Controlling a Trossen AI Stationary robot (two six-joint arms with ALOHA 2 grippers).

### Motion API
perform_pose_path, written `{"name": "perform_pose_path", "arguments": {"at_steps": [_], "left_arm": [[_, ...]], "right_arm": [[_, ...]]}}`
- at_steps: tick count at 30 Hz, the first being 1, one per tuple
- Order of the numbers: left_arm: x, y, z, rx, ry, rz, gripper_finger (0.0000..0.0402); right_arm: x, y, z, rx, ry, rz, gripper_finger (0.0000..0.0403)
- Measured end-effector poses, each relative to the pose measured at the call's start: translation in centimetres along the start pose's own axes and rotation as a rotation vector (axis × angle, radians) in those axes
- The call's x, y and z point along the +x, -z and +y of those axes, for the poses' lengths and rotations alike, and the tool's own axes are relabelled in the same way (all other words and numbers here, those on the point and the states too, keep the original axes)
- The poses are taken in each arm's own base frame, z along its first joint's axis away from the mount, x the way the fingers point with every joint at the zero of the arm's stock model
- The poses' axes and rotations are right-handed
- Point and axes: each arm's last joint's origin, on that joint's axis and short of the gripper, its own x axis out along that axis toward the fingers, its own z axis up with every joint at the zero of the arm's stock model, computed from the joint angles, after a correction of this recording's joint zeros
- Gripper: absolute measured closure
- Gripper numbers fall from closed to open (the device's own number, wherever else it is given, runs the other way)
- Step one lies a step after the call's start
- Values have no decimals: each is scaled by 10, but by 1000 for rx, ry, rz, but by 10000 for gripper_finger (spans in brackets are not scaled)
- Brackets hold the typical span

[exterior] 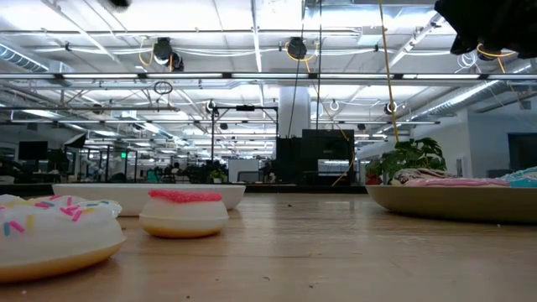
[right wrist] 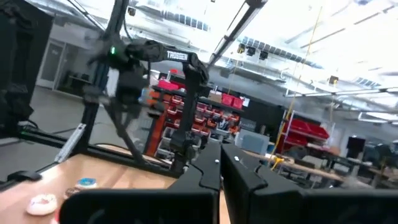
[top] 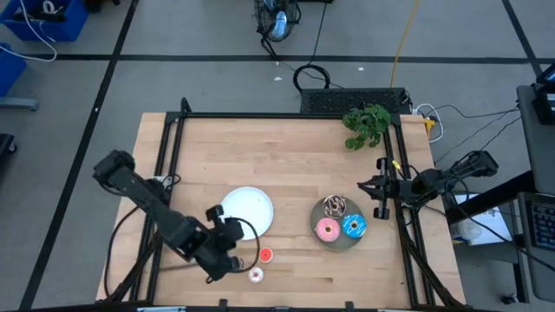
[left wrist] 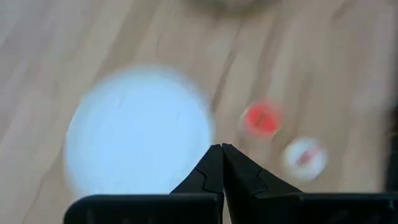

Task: Pick & Place donuts
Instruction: Put the small blue donut on the white plate

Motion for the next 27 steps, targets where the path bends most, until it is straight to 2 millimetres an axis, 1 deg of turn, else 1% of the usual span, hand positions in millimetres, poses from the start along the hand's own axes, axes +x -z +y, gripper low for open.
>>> {"name": "perform_pose_path", "arguments": {"at_steps": [3,7,10,13,16,19,24,27], "left_arm": [[8,9,5,-9,-91,137,393],[15,18,5,57,-107,297,375],[17,23,1,99,-71,362,359],[16,26,-2,142,-50,375,338],[17,30,-3,133,-77,393,311],[14,36,-7,118,-80,389,275],[22,55,-16,159,-69,406,203],[33,66,-20,169,-65,417,168]], "right_arm": [[0,0,0,12,-1,0,403],[0,1,1,12,-6,11,403],[0,3,1,42,-13,29,403],[0,3,1,52,-12,26,403],[0,3,1,52,-12,27,403],[0,3,1,49,-12,26,403],[0,3,1,50,-12,26,403],[0,3,1,68,-13,28,403]]}}
